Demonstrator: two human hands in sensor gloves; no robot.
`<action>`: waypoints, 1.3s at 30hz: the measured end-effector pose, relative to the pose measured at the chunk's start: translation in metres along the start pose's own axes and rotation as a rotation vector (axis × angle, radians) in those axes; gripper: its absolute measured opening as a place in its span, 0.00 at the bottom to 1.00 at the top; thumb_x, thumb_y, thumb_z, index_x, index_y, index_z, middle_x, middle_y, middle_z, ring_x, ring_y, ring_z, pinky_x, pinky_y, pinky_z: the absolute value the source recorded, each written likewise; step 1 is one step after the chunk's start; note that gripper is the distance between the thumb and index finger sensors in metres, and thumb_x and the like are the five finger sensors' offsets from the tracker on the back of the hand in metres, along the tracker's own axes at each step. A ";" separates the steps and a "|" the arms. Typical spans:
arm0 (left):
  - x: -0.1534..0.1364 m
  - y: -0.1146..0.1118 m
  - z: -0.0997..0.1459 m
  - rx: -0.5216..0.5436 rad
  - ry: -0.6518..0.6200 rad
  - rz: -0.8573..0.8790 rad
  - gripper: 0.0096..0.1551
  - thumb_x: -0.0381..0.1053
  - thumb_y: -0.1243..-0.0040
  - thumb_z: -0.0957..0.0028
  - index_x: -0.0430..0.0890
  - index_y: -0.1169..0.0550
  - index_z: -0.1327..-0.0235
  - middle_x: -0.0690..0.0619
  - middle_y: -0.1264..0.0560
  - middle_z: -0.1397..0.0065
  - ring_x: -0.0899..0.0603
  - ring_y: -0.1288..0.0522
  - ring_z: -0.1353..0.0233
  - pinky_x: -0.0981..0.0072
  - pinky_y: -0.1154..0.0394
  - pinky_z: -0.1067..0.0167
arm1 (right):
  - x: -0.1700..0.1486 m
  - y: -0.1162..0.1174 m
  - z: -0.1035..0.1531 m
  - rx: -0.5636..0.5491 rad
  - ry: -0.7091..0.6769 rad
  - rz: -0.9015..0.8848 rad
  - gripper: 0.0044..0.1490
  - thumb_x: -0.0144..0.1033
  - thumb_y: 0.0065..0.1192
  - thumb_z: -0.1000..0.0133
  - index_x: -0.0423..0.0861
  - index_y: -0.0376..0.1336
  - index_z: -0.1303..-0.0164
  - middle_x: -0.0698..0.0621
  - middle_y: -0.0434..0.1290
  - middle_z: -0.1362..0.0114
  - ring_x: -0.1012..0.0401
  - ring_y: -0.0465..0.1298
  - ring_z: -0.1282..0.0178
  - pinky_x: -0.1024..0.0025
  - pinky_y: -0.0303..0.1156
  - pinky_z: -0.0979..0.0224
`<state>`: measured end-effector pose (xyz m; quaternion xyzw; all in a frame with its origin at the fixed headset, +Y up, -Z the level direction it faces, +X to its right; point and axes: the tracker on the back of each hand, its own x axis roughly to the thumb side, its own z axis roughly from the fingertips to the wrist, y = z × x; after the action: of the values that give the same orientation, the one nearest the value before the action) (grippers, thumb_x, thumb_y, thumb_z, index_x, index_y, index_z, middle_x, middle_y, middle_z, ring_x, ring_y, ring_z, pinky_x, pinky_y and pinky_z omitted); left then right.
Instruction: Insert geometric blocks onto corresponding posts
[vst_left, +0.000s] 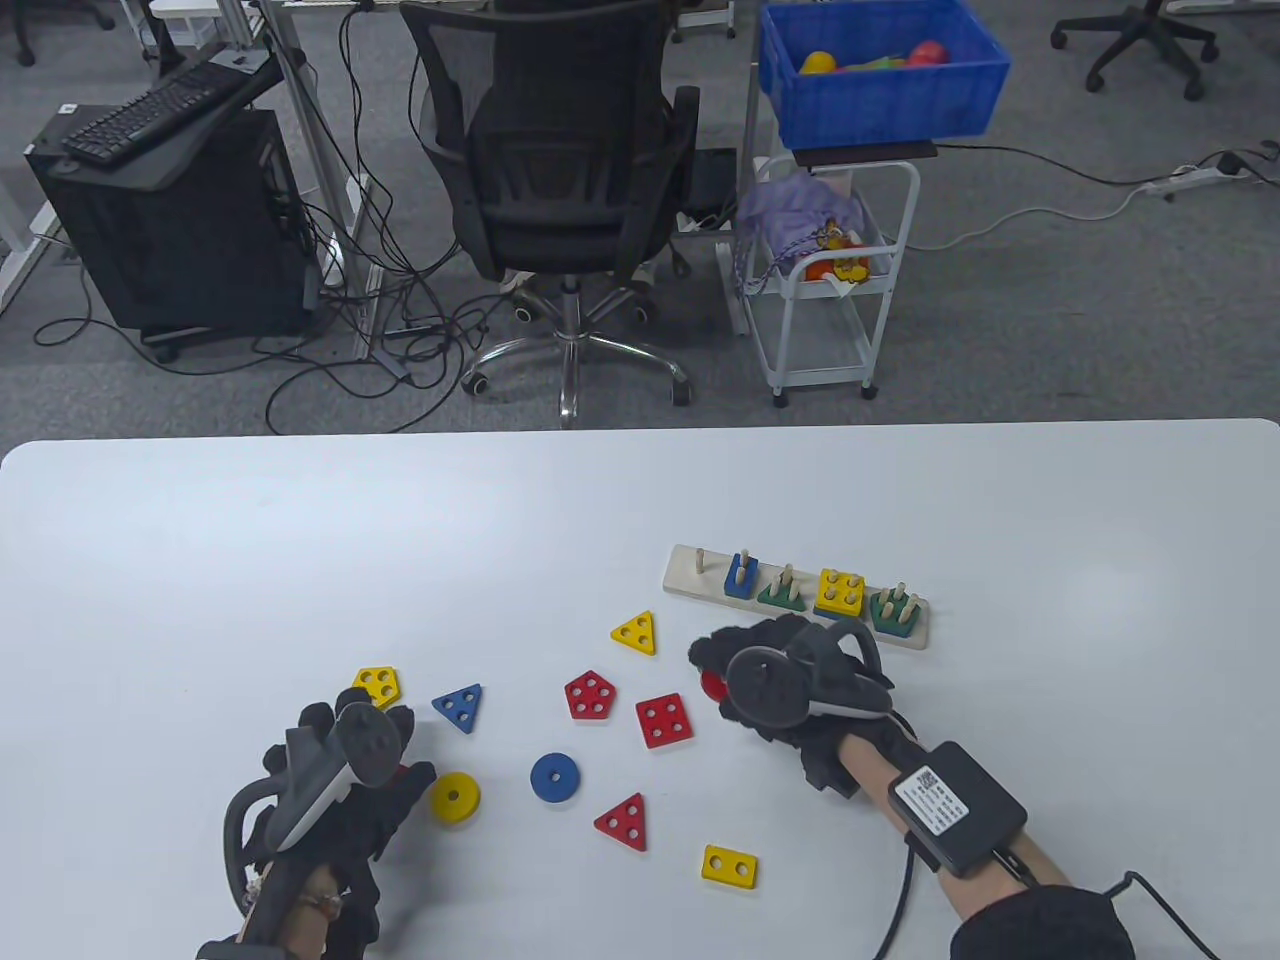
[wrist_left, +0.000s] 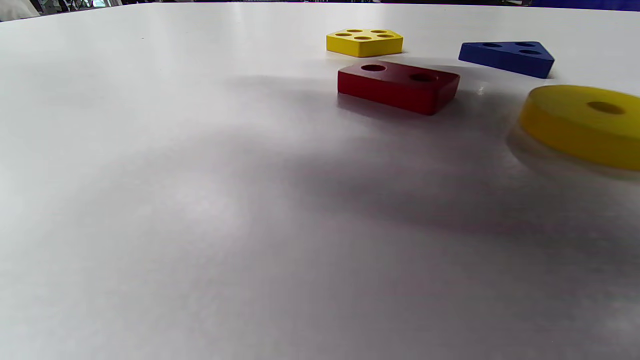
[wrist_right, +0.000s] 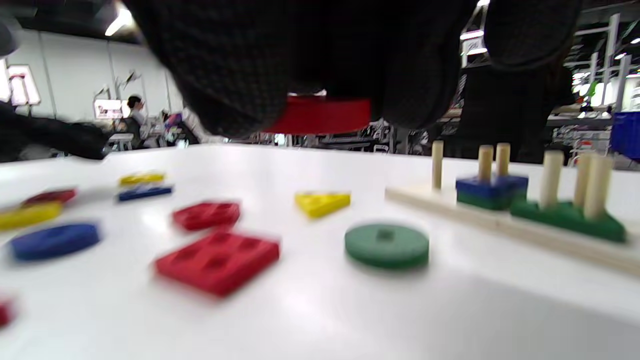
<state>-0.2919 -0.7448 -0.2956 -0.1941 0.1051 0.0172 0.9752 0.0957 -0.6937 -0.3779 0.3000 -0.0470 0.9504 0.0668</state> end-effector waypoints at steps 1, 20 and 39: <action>0.000 0.000 0.000 -0.002 0.000 -0.003 0.45 0.77 0.60 0.61 0.75 0.47 0.24 0.65 0.64 0.13 0.44 0.63 0.12 0.38 0.59 0.19 | -0.004 -0.003 -0.011 -0.008 0.031 -0.019 0.40 0.41 0.74 0.57 0.46 0.64 0.34 0.41 0.73 0.29 0.44 0.76 0.35 0.34 0.66 0.31; -0.001 0.000 -0.001 -0.010 0.008 -0.008 0.45 0.77 0.60 0.61 0.75 0.47 0.24 0.65 0.63 0.13 0.44 0.63 0.12 0.38 0.59 0.19 | -0.043 0.032 -0.111 -0.031 0.468 0.104 0.39 0.40 0.75 0.56 0.48 0.63 0.33 0.42 0.71 0.28 0.44 0.74 0.33 0.33 0.63 0.29; -0.001 -0.001 0.000 -0.020 0.009 -0.018 0.45 0.77 0.60 0.61 0.75 0.47 0.24 0.65 0.63 0.13 0.44 0.63 0.12 0.38 0.59 0.19 | -0.041 0.035 -0.111 0.053 0.456 0.085 0.42 0.43 0.74 0.55 0.50 0.61 0.30 0.44 0.67 0.23 0.43 0.70 0.27 0.31 0.61 0.27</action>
<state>-0.2929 -0.7457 -0.2955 -0.2047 0.1075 0.0084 0.9729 0.0609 -0.7182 -0.4943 0.0767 -0.0183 0.9965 0.0276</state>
